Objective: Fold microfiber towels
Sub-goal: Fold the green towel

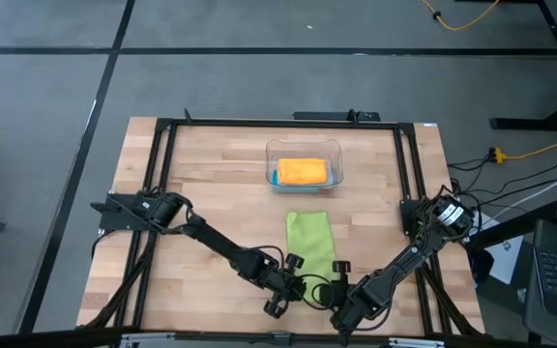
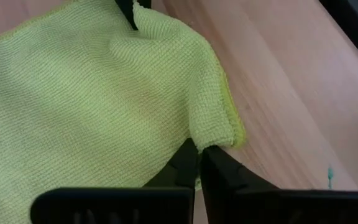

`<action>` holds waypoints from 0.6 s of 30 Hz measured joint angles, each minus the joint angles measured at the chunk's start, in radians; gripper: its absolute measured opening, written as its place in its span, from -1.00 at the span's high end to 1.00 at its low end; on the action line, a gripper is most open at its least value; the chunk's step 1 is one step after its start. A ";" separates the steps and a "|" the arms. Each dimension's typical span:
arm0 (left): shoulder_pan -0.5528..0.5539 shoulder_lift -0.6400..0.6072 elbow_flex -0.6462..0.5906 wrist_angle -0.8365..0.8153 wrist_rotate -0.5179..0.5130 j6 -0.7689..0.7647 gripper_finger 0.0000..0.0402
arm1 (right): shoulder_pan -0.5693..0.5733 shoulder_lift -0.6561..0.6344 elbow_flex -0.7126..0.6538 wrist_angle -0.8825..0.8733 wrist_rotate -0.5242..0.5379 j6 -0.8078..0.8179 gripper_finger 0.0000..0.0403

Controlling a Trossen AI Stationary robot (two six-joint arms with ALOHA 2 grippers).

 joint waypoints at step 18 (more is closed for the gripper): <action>-0.085 -0.098 -0.004 -0.027 -0.056 -0.002 1.00 | 0.003 0.005 0.262 -0.306 0.033 -0.032 0.96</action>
